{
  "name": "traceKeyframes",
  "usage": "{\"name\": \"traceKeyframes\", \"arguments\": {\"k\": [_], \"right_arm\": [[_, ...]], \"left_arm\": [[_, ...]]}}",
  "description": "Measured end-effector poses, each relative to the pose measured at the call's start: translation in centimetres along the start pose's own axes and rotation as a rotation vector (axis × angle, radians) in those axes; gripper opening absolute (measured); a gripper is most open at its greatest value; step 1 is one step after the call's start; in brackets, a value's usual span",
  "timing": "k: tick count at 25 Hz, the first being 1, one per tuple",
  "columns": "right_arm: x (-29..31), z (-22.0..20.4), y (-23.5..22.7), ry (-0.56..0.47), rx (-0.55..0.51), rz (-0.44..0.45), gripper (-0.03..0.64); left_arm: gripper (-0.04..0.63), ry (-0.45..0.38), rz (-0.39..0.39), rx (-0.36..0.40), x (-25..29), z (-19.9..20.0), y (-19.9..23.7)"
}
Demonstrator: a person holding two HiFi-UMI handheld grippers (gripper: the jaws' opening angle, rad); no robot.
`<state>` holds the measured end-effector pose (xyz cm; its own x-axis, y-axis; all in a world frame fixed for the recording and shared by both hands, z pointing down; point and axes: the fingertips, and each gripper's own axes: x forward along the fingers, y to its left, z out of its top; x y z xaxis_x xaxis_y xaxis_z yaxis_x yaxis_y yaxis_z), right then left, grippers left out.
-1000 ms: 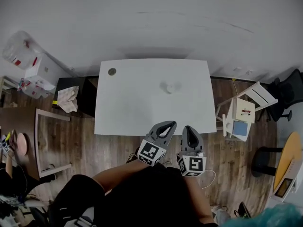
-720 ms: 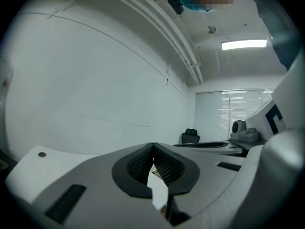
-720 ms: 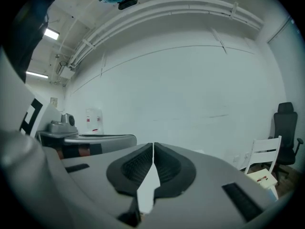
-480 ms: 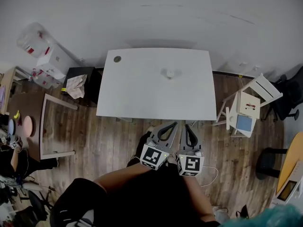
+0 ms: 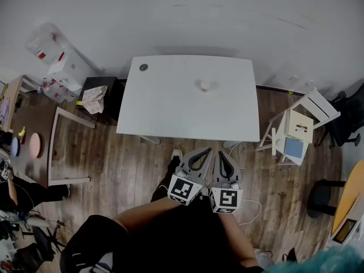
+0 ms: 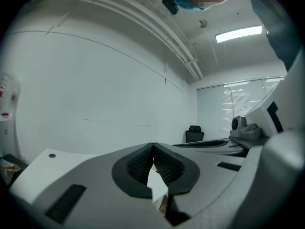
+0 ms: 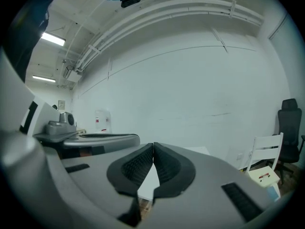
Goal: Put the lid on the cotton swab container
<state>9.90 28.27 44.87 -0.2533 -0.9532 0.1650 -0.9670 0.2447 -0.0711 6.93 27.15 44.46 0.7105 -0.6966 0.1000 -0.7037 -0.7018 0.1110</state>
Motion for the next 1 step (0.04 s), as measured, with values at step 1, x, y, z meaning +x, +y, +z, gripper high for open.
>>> {"name": "traceKeyframes", "arguments": {"k": [1], "right_arm": [[-0.09,-0.05,0.05,0.002,0.001,0.002,0.032]], "left_arm": [[0.014,0.003,0.0,0.001,-0.01,-0.06,-0.08]]}}
